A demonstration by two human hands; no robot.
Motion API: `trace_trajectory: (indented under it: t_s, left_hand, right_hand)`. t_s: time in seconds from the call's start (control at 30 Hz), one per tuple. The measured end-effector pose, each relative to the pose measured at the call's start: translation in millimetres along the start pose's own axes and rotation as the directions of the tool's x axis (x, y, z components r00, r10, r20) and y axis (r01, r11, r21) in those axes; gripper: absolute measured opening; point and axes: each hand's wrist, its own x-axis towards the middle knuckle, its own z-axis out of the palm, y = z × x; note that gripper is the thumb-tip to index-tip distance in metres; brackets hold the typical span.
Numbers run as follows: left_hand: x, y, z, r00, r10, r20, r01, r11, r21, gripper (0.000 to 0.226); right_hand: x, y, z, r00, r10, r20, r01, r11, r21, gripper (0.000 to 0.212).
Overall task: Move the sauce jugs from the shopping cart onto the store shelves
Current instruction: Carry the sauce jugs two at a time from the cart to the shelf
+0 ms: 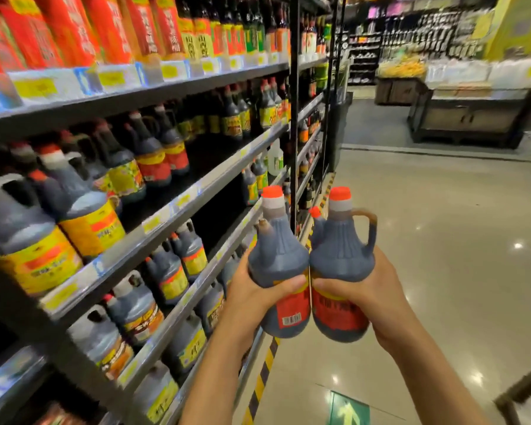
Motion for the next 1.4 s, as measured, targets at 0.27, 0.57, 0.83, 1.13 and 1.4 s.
trace_trajectory:
  t_s: [0.27, 0.57, 0.83, 1.13, 1.4]
  left_hand:
    - [134.5, 12.0, -24.3, 0.999, 0.026, -0.044, -0.028, 0.998, -0.047, 0.087]
    - [251.4, -0.4, -42.1, 0.992, 0.078, -0.103, -0.075, 0.996, 0.039, 0.077]
    - [364.2, -19.8, -20.6, 0.958, 0.094, -0.272, -0.064, 0.991, 0.116, 0.075]
    - [440.2, -9.8, 6.3, 0.890, 0.166, -0.424, -0.088, 0.976, 0.197, 0.081]
    - [476.2, 24.7, -16.8, 0.808, 0.377, -0.453, -0.119, 0.857, 0.501, 0.078]
  right_hand:
    - [132.5, 3.3, 24.6, 1.000, -0.021, -0.017, 0.021, 1.000, 0.009, 0.074]
    - [262.8, 34.4, 32.0, 0.998, -0.006, 0.055, 0.005, 1.000, 0.009, 0.089]
    - [419.2, 64.1, 9.0, 0.979, -0.032, 0.201, 0.028, 0.999, 0.024, 0.089]
    - [543.9, 72.2, 7.1, 0.904, -0.074, 0.421, 0.049, 0.996, 0.069, 0.081]
    - [604.7, 69.6, 38.0, 0.851, -0.177, 0.494, 0.114, 0.981, 0.156, 0.080]
